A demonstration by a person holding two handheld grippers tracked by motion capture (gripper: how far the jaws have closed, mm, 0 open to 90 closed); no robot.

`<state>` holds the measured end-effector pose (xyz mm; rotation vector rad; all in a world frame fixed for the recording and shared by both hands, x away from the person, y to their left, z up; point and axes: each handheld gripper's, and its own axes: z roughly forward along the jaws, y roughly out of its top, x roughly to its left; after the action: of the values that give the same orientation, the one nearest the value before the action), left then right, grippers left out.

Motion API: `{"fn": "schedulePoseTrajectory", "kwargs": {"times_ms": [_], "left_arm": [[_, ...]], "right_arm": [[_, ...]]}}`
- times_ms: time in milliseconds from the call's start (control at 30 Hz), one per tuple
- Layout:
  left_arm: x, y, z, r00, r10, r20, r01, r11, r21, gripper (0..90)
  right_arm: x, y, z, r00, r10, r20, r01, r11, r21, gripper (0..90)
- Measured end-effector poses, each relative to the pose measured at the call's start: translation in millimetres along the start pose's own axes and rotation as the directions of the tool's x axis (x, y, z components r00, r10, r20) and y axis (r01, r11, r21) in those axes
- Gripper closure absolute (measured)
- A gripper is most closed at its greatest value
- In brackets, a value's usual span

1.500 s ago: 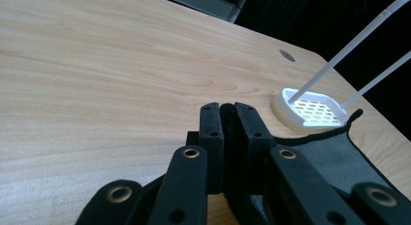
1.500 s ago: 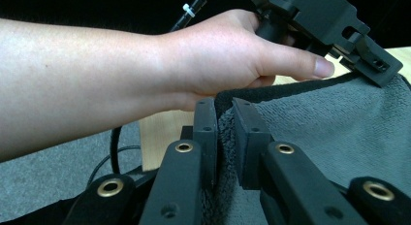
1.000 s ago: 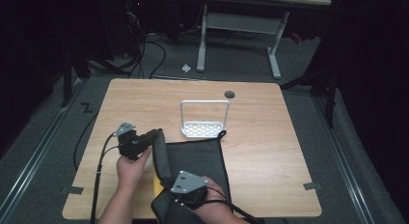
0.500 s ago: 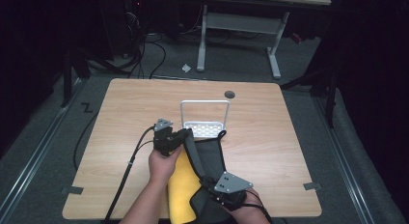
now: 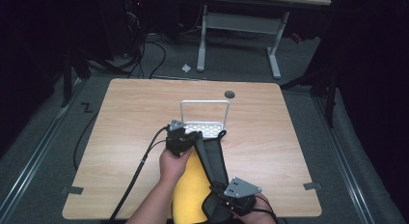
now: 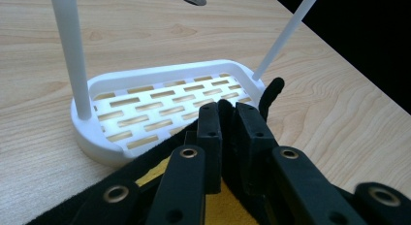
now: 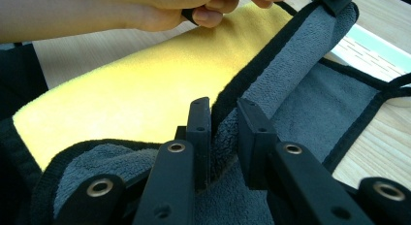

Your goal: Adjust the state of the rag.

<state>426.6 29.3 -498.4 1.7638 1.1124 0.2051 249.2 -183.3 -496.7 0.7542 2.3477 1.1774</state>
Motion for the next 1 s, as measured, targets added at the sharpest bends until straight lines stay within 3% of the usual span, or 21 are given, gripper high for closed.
{"fn": "schedulePoseTrajectory", "kwargs": {"times_ms": [300,533,700,767,833,900,1000], "left_arm": [[-4.9,1.2,0.6,0.9997,-0.001,0.023,0.000,1.0000,0.005,81.2],[-16.4,4.0,13.2,0.9989,0.022,0.042,-0.023,0.9996,0.018,81.0],[-23.4,3.8,24.0,0.9982,0.022,0.056,-0.024,0.9990,0.038,79.7],[-26.1,2.6,27.9,0.9973,0.022,0.070,-0.025,0.9988,0.042,76.8],[-28.5,1.5,30.7,0.9964,0.018,0.082,-0.021,0.9991,0.037,68.3],[-29.7,0.9,31.7,0.9938,0.005,0.111,-0.009,0.9996,0.028,58.9],[-30.8,1.4,28.9,0.9930,0.019,0.117,-0.022,0.9994,0.025,52.9]], "right_arm": [[-6.0,-4.2,-8.3,1.0000,0.001,0.008,-0.001,1.000,0.000,77.3],[-5.4,-7.0,-10.4,1.0000,-0.003,0.005,0.003,1.000,-0.008,76.3],[-8.2,-7.5,-14.7,0.9997,0.022,0.013,-0.022,0.999,-0.037,64.7],[-11.4,-6.7,-17.9,0.9987,0.044,0.025,-0.042,0.997,-0.060,62.9],[-14.5,-7.1,-18.7,0.9975,0.059,0.039,-0.056,0.996,-0.071,62.2],[-17.3,-8.8,-17.1,0.9967,0.068,0.043,-0.065,0.996,-0.062,62.1],[-20.2,-11.3,-14.2,0.9964,0.071,0.046,-0.069,0.996,-0.049,61.9]]}}
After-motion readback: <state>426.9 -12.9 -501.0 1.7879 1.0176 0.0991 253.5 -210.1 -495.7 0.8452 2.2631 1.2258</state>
